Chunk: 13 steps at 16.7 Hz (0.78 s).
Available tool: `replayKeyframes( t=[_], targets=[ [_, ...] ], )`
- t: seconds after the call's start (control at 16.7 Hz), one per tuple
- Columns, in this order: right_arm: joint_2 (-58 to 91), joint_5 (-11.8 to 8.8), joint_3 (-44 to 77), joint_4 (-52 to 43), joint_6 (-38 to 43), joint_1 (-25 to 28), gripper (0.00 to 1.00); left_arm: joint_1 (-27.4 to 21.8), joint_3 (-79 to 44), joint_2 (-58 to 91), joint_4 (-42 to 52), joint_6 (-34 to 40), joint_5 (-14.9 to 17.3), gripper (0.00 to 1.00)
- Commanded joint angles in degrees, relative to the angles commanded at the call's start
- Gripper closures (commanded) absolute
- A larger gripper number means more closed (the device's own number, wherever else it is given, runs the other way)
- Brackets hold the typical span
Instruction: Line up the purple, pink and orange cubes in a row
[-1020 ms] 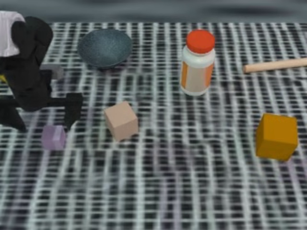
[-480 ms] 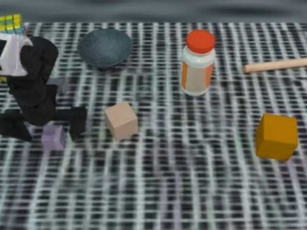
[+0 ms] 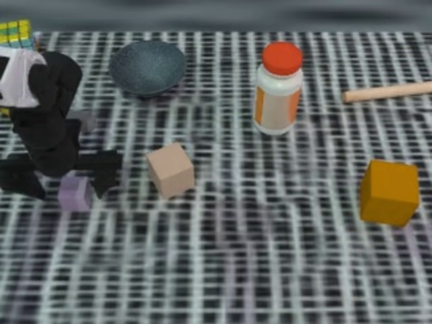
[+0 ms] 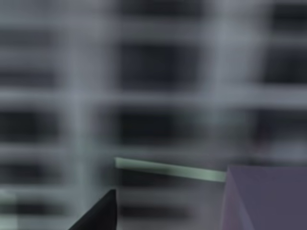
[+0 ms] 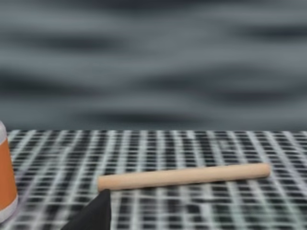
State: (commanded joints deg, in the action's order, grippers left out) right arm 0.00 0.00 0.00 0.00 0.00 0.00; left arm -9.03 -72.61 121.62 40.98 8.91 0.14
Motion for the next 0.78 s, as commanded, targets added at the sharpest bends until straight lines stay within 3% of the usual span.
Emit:
replayKeyframes(
  t=[0.36, 0.78],
  targets=[
    [0.0, 0.0, 0.0, 0.0, 0.0, 0.0, 0.00, 0.0, 0.0, 0.0, 0.0, 0.0, 0.0, 0.98],
    [0.0, 0.0, 0.0, 0.0, 0.0, 0.0, 0.00, 0.0, 0.0, 0.0, 0.0, 0.0, 0.0, 1.00]
  ],
)
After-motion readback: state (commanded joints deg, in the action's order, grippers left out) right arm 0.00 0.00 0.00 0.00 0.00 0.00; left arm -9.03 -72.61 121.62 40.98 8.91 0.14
